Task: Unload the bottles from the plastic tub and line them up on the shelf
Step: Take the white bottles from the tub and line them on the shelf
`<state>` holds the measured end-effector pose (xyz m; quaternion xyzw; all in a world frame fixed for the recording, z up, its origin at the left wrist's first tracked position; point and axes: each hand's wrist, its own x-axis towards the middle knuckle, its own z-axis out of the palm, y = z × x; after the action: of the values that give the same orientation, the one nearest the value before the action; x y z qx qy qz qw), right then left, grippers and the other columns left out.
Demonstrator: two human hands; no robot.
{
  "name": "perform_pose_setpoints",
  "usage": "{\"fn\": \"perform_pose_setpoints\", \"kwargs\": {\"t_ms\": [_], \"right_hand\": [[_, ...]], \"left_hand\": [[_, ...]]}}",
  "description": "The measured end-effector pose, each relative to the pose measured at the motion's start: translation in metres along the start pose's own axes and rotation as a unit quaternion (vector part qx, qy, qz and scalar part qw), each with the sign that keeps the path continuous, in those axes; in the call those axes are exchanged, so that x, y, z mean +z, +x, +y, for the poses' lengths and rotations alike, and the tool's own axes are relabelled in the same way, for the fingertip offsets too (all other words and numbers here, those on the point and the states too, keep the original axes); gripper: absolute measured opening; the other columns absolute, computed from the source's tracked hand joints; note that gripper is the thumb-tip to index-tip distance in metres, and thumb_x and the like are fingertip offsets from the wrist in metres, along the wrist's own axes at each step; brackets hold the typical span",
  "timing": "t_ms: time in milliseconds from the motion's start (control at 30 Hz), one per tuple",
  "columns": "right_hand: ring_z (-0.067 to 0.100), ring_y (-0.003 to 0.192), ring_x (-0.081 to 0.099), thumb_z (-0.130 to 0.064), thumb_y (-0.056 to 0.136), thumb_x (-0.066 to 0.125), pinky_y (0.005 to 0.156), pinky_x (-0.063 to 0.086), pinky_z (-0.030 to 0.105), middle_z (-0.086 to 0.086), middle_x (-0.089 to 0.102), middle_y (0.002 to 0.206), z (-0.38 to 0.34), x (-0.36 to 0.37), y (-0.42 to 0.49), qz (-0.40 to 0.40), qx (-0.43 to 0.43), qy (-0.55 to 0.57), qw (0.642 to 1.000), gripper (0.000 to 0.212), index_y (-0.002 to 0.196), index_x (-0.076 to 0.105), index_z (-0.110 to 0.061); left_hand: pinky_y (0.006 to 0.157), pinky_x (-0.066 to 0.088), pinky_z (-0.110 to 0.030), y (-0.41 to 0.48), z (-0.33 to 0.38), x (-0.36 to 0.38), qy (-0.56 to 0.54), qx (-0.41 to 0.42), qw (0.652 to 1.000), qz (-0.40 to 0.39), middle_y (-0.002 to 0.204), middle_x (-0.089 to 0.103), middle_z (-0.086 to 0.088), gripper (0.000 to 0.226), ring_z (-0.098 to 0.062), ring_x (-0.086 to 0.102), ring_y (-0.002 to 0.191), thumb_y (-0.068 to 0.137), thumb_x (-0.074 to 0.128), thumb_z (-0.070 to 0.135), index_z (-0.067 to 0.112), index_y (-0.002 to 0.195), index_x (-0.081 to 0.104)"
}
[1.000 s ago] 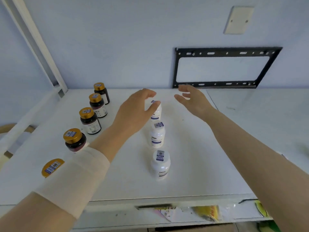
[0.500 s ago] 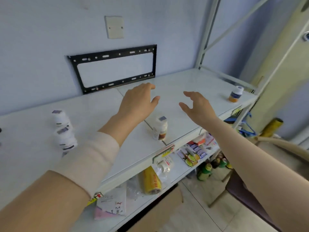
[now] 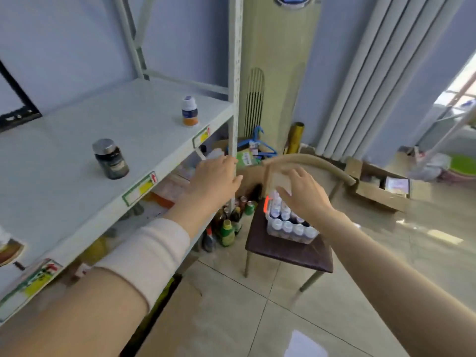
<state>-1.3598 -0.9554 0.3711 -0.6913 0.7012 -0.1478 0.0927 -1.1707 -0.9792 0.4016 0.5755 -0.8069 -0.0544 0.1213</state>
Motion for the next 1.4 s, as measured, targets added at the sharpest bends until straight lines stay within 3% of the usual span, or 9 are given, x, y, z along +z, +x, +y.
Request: {"fn": "perform_pose_setpoints", "kwargs": {"t_ms": [333, 467, 633, 1000, 1167, 1400], "right_hand": [[0.029, 0.125, 0.044, -0.029, 0.092, 0.049, 0.099, 0.037, 0.036, 0.01, 0.045, 0.139, 0.18, 0.053, 0.037, -0.064, 0.184, 0.001, 0.981, 0.046, 0.134, 0.041, -0.013], [0.03, 0.127, 0.043, -0.023, 0.091, 0.05, 0.103, 0.035, 0.037, 0.011, 0.044, 0.141, 0.212, 0.076, 0.073, -0.098, 0.224, -0.002, 0.97, 0.048, 0.137, 0.039, -0.011], [0.031, 0.125, 0.044, -0.024, 0.091, 0.049, 0.1, 0.036, 0.038, 0.01, 0.042, 0.141, 0.235, 0.109, 0.105, -0.152, 0.273, 0.02, 0.95, 0.048, 0.136, 0.04, -0.012], [0.028, 0.13, 0.04, -0.029, 0.089, 0.055, 0.102, 0.035, 0.035, 0.007, 0.04, 0.143, 0.28, 0.169, 0.188, -0.254, 0.217, 0.035, 0.942, 0.056, 0.139, 0.033, -0.017], [0.027, 0.126, 0.043, -0.029, 0.088, 0.057, 0.094, 0.04, 0.034, 0.007, 0.039, 0.141, 0.302, 0.214, 0.236, -0.29, 0.185, 0.066, 0.937, 0.06, 0.14, 0.03, -0.018], [0.028, 0.121, 0.047, -0.028, 0.084, 0.062, 0.086, 0.044, 0.035, 0.007, 0.046, 0.131, 0.333, 0.306, 0.291, -0.195, 0.156, 0.141, 0.958, 0.059, 0.136, 0.039, -0.015]], "left_hand": [[0.097, 0.036, -0.036, 0.124, 0.073, 0.163, 0.015, 0.093, 0.988, -0.123, 0.126, 0.056, -0.006, 0.038, -0.026, 0.05, 0.117, 0.093, 0.043, 0.033, 0.014, 0.126, 0.047], [0.095, 0.036, -0.036, 0.178, 0.073, 0.213, 0.021, 0.1, 0.981, -0.167, 0.123, 0.057, -0.006, 0.034, -0.027, 0.051, 0.115, 0.092, 0.044, 0.033, 0.014, 0.119, 0.05], [0.099, 0.035, -0.036, 0.219, 0.07, 0.264, 0.03, 0.088, 0.968, -0.233, 0.129, 0.055, -0.006, 0.039, -0.026, 0.049, 0.119, 0.092, 0.044, 0.035, 0.016, 0.126, 0.046], [0.102, 0.033, -0.033, 0.271, 0.073, 0.347, 0.004, -0.007, 0.948, -0.318, 0.139, 0.046, -0.004, 0.044, -0.024, 0.044, 0.126, 0.092, 0.045, 0.034, 0.019, 0.133, 0.038], [0.102, 0.034, -0.033, 0.301, 0.066, 0.393, -0.019, -0.088, 0.948, -0.305, 0.144, 0.039, -0.005, 0.055, -0.024, 0.041, 0.129, 0.091, 0.05, 0.029, 0.019, 0.14, 0.028], [0.104, 0.034, -0.031, 0.328, 0.033, 0.475, -0.07, -0.104, 0.968, -0.217, 0.142, 0.041, -0.004, 0.064, -0.023, 0.04, 0.131, 0.085, 0.062, 0.022, 0.017, 0.141, 0.032]]}}
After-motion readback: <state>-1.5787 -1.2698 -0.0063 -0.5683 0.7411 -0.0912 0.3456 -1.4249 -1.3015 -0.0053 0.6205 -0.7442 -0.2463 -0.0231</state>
